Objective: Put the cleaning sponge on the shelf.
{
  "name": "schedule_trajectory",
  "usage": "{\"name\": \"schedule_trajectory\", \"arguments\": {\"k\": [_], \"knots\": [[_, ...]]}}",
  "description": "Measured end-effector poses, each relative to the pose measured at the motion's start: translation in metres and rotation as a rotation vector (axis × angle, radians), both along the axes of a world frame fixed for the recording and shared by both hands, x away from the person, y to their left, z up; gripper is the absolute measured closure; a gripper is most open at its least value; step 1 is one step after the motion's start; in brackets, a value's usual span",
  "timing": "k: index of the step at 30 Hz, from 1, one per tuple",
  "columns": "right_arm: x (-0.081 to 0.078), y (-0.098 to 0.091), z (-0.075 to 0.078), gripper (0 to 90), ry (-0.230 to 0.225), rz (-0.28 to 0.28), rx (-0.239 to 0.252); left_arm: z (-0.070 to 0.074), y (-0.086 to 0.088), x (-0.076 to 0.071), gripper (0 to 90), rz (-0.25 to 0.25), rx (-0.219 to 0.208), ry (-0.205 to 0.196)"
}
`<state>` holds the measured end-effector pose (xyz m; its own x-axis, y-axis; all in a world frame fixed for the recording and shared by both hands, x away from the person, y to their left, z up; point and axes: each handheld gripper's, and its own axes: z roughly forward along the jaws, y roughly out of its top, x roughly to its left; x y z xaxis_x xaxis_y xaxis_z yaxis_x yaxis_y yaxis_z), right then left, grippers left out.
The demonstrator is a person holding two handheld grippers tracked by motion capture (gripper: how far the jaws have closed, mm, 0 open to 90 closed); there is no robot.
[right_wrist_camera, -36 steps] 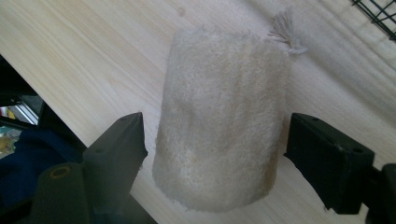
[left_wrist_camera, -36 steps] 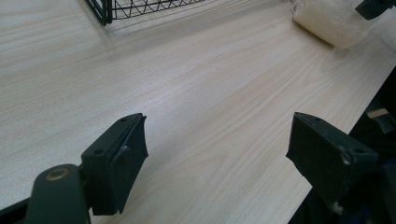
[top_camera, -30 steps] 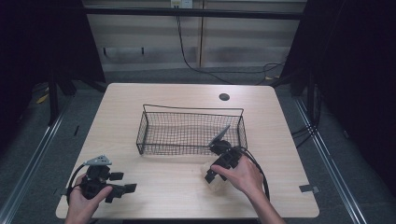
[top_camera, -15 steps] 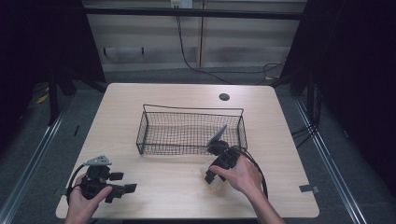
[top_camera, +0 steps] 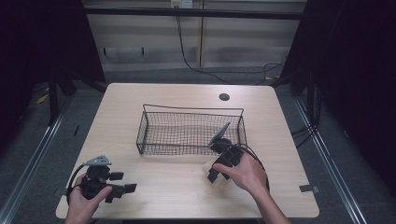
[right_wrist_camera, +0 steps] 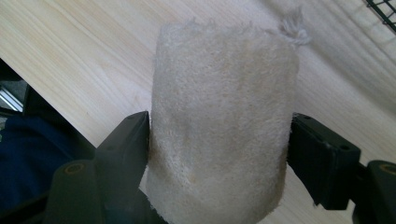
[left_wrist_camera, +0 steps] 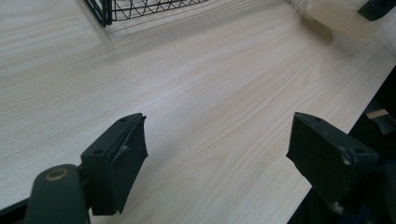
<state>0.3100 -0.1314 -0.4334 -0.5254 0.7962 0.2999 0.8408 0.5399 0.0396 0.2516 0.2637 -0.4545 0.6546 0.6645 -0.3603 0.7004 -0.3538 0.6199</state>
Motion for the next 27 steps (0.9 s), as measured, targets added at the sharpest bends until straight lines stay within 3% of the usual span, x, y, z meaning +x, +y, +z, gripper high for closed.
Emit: {"name": "schedule_trajectory", "arguments": {"k": [7, 8, 12, 17, 20, 27], "knots": [[0.0, -0.007, 0.004, 24.9, 0.054, 0.006, 0.042, 0.0, 0.0, 0.0, 19.2, 0.002, -0.001, -0.001], [-0.001, -0.009, 0.007, 24.9, 0.058, 0.027, 0.038, 0.0, 0.0, 0.0, 19.2, 0.002, 0.0, -0.002], [-0.002, -0.011, 0.012, 24.9, 0.052, 0.063, 0.068, 0.0, 0.0, 0.0, 19.1, 0.002, -0.002, -0.002], [-0.001, -0.012, 0.019, 24.9, 0.041, 0.063, 0.092, 0.0, 0.0, 0.0, 19.1, 0.002, 0.0, -0.001], [-0.001, -0.011, 0.021, 25.0, 0.05, 0.064, 0.098, 0.0, 0.0, 0.0, 19.1, 0.003, -0.001, 0.0], [0.002, -0.007, 0.031, 25.1, 0.015, 0.072, 0.096, 0.0, 0.0, 0.0, 19.1, 0.002, -0.002, 0.0]]}}
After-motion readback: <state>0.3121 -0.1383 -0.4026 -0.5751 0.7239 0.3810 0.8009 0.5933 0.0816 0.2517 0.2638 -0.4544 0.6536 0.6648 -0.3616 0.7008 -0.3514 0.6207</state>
